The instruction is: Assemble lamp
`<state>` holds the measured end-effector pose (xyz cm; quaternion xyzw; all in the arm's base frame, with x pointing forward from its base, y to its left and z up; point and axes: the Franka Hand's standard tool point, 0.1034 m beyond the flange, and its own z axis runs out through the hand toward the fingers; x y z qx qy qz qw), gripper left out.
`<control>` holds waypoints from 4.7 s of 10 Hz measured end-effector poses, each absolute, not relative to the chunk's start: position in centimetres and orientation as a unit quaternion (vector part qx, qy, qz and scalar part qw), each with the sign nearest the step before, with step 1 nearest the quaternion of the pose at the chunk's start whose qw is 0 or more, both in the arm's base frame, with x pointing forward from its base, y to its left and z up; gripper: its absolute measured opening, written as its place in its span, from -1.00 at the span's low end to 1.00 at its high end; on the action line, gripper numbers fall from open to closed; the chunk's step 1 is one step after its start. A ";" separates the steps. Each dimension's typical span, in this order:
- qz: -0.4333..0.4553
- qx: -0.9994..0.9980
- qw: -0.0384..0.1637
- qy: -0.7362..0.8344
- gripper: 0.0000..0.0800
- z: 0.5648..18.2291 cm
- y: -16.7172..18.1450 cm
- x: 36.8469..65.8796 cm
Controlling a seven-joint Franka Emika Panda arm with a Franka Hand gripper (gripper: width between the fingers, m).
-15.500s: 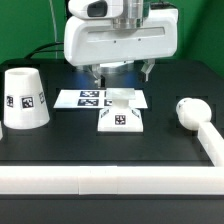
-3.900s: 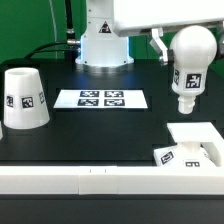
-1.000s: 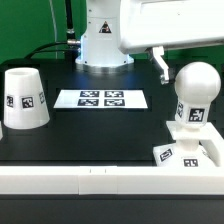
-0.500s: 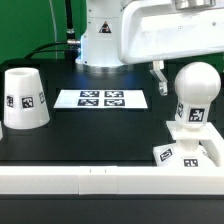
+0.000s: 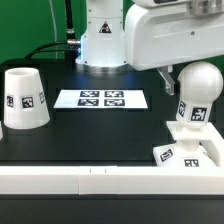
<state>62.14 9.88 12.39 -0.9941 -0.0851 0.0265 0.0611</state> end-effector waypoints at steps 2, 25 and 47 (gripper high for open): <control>0.025 -0.992 0.049 -0.110 0.75 12.5 9.5 62.3; 0.029 -0.830 0.092 0.549 0.45 12.1 10.5 62.4; -0.004 -0.992 0.038 -0.119 0.75 12.7 8.5 62.6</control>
Offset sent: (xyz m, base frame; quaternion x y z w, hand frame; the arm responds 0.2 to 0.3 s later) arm -0.0060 -0.0143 0.0006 -0.0346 -0.0306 -0.0315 0.9984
